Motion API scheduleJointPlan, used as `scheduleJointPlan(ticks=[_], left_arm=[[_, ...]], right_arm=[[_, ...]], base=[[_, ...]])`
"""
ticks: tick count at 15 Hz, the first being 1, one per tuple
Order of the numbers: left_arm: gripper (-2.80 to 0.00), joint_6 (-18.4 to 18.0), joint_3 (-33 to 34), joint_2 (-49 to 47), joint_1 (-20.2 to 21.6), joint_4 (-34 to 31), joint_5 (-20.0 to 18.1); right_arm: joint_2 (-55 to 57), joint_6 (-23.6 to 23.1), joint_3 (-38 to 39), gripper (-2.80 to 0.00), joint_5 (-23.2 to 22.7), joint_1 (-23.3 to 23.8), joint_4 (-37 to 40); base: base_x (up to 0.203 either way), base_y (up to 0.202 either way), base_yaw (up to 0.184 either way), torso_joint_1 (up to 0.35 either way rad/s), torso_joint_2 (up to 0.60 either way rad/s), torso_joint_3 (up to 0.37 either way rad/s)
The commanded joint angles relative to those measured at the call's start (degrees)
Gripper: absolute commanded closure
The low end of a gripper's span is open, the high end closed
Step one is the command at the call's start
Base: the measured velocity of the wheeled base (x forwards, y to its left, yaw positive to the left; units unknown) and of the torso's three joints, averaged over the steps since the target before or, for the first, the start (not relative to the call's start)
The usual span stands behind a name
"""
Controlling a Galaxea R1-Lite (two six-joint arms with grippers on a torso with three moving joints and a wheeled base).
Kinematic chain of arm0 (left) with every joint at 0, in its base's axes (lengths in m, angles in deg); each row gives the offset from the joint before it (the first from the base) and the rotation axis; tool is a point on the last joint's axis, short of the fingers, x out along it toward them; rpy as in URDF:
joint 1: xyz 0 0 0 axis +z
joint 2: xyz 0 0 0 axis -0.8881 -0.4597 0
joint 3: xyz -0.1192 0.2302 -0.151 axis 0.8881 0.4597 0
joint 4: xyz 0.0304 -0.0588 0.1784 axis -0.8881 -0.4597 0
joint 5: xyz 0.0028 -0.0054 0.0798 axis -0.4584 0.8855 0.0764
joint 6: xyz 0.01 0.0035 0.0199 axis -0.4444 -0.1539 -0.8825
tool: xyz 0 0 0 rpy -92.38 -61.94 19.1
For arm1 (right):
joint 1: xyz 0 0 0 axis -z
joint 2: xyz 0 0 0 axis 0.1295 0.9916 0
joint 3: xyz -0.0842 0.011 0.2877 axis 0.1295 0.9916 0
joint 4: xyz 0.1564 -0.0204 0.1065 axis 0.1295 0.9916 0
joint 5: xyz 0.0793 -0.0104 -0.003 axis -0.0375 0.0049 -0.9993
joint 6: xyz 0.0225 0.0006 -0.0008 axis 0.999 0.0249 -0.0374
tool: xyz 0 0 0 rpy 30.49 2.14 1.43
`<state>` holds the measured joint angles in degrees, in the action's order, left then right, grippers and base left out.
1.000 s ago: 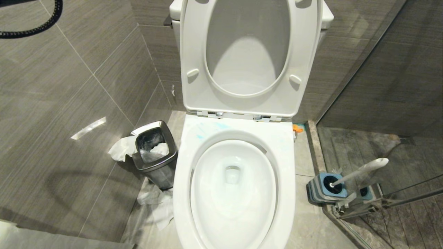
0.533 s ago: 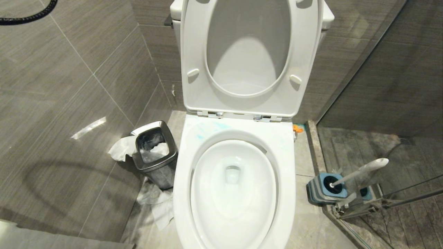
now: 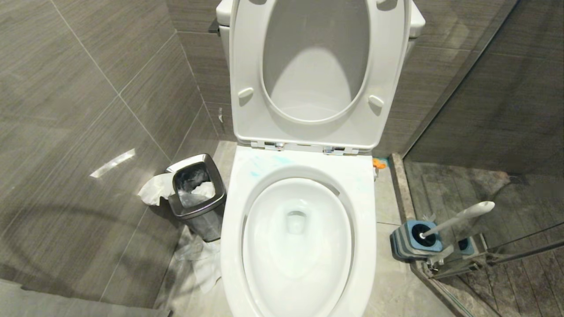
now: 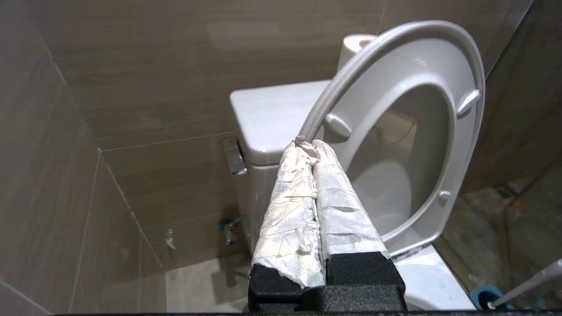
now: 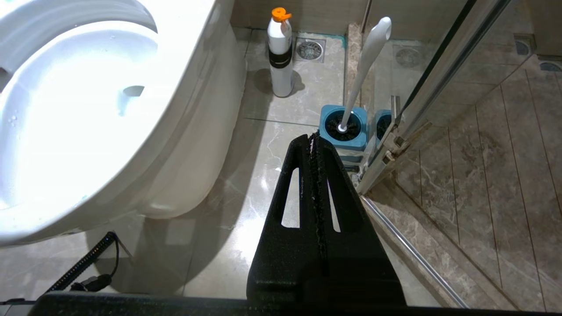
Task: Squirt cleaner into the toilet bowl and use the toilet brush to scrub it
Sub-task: Pour in the cleaning agent
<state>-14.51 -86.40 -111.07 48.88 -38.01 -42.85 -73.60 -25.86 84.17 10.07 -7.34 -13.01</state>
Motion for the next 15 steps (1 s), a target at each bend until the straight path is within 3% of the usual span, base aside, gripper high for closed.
scheduleJointPlan(ticks=[1,7,10,15], left_arm=[[0.0,0.0,-0.4,5.0,0.0,-0.2,0.6],[0.0,-0.1,0.3,18.7,-0.1,-0.4,2.6],[0.0,-0.1,5.0,26.5,0.5,-1.0,3.3],[0.0,0.4,16.6,41.2,4.5,-8.4,2.7]], right_arm=[[0.0,0.0,0.0,0.0,0.0,0.0,0.0],[0.0,0.0,0.1,0.0,0.0,0.0,0.0],[0.0,0.0,0.0,0.0,0.0,0.0,0.0],[0.0,0.0,0.0,0.0,0.0,0.0,0.0]], base=[[0.0,0.0,0.0,0.0,0.0,0.0],[0.0,0.0,0.0,0.0,0.0,0.0],[0.0,0.0,0.0,0.0,0.0,0.0],[0.0,0.0,0.0,0.0,0.0,0.0]])
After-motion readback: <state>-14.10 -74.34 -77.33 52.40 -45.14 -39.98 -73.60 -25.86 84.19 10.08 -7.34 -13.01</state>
